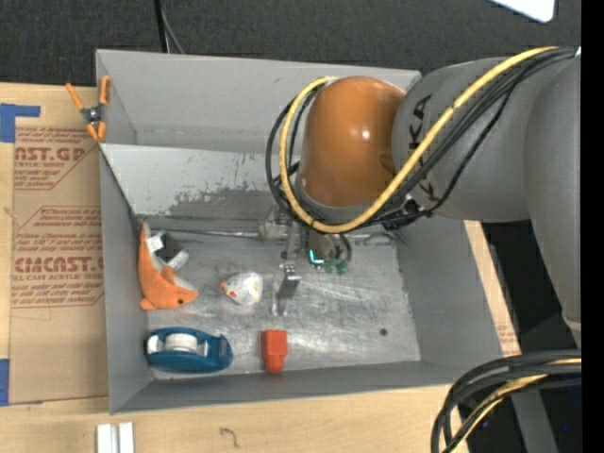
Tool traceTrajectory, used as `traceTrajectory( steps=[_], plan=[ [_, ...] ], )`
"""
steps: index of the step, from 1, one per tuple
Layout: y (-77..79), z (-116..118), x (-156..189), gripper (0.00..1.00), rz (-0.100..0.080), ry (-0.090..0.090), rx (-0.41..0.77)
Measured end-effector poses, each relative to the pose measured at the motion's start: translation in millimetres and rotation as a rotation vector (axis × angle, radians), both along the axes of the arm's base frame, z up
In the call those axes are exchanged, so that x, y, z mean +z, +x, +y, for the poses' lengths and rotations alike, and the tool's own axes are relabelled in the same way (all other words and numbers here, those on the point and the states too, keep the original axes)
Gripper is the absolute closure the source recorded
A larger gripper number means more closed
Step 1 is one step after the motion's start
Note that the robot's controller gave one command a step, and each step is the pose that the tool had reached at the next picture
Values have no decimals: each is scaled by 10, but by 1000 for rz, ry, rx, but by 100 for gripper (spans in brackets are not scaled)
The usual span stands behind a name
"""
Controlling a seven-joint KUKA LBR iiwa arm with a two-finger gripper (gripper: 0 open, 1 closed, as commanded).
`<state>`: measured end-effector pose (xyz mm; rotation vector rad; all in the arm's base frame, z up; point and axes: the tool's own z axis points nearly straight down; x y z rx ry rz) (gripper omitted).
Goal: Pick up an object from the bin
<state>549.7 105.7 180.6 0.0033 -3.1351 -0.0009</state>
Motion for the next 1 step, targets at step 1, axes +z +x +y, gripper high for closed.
traceTrajectory(
  steps=[1],
  plan=[
    [19,-4,39,0,-7,1,-1]
  ],
)
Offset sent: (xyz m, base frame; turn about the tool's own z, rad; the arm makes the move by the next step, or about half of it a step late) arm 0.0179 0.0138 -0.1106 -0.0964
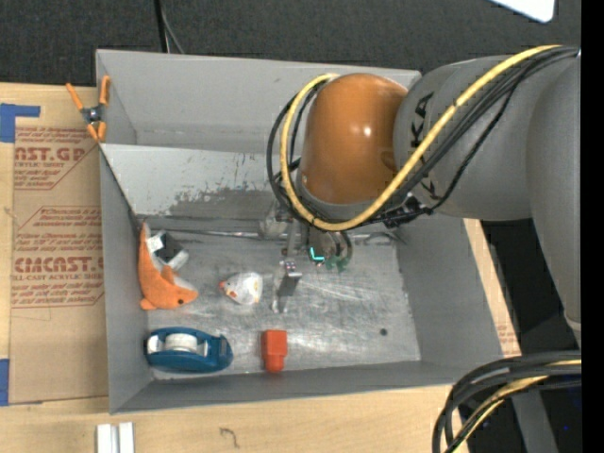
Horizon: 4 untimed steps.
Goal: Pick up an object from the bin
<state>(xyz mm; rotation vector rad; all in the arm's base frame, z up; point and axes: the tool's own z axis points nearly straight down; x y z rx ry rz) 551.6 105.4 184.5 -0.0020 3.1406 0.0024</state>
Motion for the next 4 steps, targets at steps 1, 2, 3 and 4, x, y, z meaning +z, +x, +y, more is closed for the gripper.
traceTrajectory(
  steps=[1,2,3,4],
  plan=[
    [99,67,-520,0,-8,0,46],
    [214,-21,-1105,100,-14,1,117],
    [213,-22,-1105,100,-13,1,117],
    [85,20,98,100,-1,0,66]
  ],
)
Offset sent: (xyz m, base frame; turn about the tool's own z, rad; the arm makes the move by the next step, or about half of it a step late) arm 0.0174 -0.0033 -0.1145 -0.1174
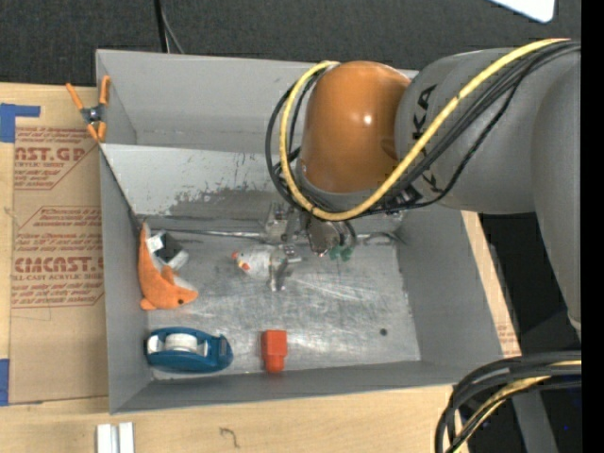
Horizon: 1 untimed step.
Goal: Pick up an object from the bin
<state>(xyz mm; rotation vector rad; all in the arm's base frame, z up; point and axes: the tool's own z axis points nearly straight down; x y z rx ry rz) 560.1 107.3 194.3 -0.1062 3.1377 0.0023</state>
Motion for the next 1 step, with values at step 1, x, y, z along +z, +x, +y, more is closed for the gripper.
traceTrajectory(
  steps=[1],
  plan=[
    [0,0,0,100,0,0,0]
  ],
)
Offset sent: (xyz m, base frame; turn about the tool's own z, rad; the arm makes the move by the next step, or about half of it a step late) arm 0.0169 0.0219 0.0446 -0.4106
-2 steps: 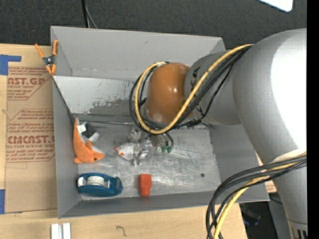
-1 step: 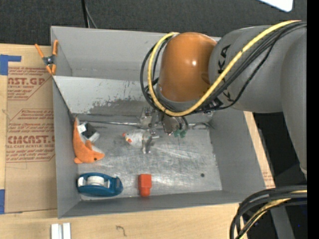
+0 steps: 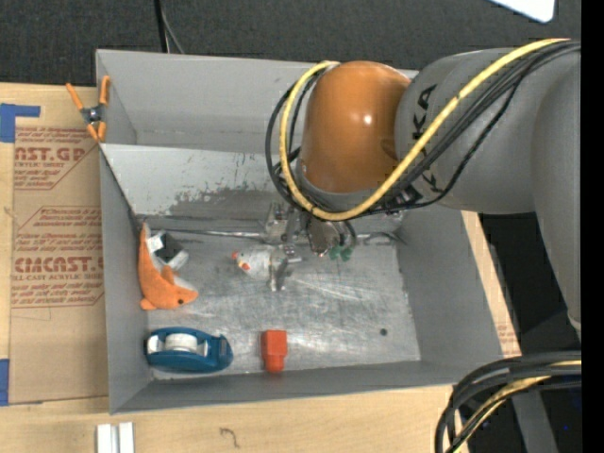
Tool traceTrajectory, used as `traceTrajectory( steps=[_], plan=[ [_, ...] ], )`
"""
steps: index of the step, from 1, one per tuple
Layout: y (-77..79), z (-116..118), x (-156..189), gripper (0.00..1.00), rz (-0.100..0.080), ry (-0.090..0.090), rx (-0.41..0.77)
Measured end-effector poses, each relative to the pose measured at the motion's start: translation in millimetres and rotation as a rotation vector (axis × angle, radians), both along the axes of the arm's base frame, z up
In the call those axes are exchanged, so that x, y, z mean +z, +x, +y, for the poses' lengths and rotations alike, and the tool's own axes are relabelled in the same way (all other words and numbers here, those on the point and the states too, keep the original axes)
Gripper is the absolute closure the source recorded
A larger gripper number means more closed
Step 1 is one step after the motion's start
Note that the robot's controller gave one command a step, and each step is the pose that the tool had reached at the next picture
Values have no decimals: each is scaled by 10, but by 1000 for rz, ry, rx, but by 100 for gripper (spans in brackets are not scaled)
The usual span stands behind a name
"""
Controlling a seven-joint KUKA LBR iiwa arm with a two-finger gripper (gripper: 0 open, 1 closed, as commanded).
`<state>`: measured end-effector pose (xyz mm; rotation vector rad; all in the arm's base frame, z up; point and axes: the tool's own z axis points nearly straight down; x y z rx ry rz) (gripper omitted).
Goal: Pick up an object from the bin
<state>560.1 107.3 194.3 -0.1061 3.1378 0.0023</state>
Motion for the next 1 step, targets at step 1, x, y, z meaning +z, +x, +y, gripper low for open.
traceTrajectory(
  steps=[1],
  plan=[
    [172,233,445,100,-2,0,411]
  ],
)
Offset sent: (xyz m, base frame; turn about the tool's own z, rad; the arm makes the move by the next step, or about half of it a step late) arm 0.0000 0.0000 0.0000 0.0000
